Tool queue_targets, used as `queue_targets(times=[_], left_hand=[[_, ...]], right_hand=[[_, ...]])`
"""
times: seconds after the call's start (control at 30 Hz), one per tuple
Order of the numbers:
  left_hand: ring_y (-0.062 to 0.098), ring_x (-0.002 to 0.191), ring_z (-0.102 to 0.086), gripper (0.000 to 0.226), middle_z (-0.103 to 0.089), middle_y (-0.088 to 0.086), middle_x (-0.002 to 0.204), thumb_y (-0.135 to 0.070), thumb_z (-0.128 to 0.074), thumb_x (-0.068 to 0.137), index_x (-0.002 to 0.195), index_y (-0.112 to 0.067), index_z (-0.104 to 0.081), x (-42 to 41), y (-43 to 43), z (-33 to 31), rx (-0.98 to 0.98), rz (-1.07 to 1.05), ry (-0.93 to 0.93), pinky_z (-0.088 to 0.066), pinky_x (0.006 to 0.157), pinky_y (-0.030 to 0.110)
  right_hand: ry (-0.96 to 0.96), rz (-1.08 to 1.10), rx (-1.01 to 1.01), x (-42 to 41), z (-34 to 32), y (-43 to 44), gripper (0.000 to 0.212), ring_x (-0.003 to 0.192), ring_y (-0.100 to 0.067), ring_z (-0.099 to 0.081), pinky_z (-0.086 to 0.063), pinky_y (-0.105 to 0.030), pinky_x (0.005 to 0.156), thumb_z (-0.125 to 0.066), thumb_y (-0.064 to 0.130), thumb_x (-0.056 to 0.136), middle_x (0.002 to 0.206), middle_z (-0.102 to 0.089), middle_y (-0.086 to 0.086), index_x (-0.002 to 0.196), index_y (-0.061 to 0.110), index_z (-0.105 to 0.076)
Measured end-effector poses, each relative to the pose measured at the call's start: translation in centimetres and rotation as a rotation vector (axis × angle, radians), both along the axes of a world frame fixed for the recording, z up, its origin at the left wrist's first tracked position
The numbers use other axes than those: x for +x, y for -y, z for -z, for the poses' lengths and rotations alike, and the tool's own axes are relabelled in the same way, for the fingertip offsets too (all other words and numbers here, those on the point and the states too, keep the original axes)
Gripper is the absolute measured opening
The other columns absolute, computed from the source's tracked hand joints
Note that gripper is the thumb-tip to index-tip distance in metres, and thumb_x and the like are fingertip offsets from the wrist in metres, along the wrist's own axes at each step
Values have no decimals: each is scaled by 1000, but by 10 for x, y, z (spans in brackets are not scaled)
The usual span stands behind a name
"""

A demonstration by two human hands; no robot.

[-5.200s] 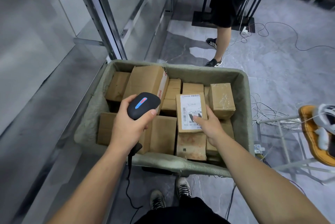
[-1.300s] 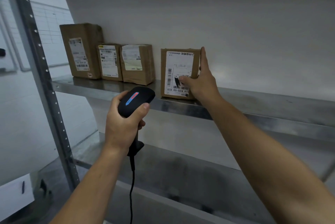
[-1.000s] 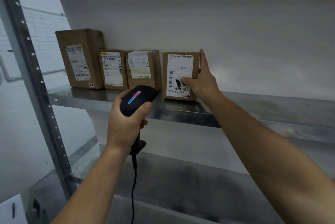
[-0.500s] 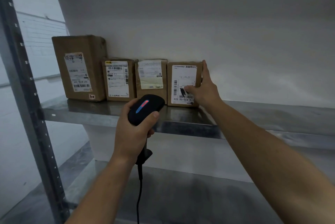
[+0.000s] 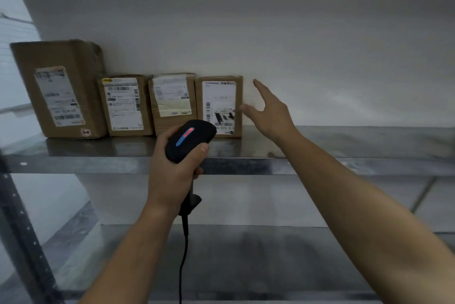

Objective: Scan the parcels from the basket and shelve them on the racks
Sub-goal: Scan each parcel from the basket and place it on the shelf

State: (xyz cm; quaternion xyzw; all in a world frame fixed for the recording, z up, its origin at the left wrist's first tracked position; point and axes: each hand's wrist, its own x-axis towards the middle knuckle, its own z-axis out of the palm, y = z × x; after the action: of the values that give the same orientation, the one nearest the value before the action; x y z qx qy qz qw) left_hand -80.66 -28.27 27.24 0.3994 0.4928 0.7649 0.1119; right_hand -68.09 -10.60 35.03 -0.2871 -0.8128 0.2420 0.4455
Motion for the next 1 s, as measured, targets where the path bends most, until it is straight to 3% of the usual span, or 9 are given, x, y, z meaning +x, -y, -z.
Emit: queue_targets(times=[0.07, 0.2, 0.3, 0.4, 0.5, 0.6, 0.77, 1.0], left_hand=[[18, 65, -64, 52, -66, 17, 115, -33, -79, 71, 118, -36, -57, 14, -7, -3, 4, 20, -9, -54, 56, 25], [19, 66, -62, 55, -65, 20, 115, -26, -84, 76, 123, -30, -57, 52, -24, -6, 17, 73, -8, -55, 56, 24], [19, 71, -63, 53, -64, 15, 117, -31, -80, 71, 120, -34, -57, 88, -39, -8, 38, 125, -23, -54, 57, 23], [21, 73, -64, 65, -64, 14, 118, -35, -81, 70, 130, -26, -56, 129, -56, -7, 31, 168, -30, -54, 59, 23], [23, 76, -64, 73, -65, 12, 115, -45, -83, 65, 131, -28, -55, 174, -73, -5, 29, 229, -55, -53, 60, 23], [23, 78, -65, 65, -67, 1, 113, -36, -81, 70, 129, -29, -55, 223, -89, 0, 16, 275, -74, -53, 59, 23], [22, 75, -65, 68, -68, 1, 110, -34, -80, 70, 132, -22, -55, 305, -113, 10, -11, 380, -79, -53, 57, 22], [21, 73, -64, 62, -69, -4, 108, -34, -80, 69, 126, -29, -57, 419, -141, 29, -55, 563, -105, -52, 56, 21]], right_hand=[[34, 44, 97, 20, 1, -2, 66, 149, -15, -28, -20, -20, 114, -61, 37, 100, 163, -33, 2, 158, 22, -32], [83, 130, 219, 69, 7, -8, 57, 149, -18, -31, -24, -34, 122, -59, 41, 100, 159, -40, -3, 152, 20, -43], [126, 217, 298, 116, 13, -13, 52, 150, -23, -31, -28, -42, 120, -58, 41, 100, 157, -43, -6, 147, 20, -50], [177, 299, 347, 171, 19, -15, 49, 149, -26, -31, -28, -44, 117, -58, 40, 101, 156, -45, -8, 144, 19, -54], [192, 381, 354, 229, 24, -17, 51, 147, -28, -34, -28, -49, 115, -54, 44, 98, 152, -49, -9, 142, 17, -57], [201, 467, 353, 287, 33, -19, 58, 145, -32, -38, -32, -57, 115, -46, 52, 94, 148, -53, -9, 138, 16, -60], [262, 598, 353, 382, 54, -15, 64, 143, -35, -42, -38, -53, 111, -40, 56, 91, 146, -55, -11, 138, 17, -60], [354, 790, 233, 512, 91, 1, 72, 150, -26, -29, -24, -55, 120, -31, 63, 90, 157, -43, -3, 147, 24, -50]])
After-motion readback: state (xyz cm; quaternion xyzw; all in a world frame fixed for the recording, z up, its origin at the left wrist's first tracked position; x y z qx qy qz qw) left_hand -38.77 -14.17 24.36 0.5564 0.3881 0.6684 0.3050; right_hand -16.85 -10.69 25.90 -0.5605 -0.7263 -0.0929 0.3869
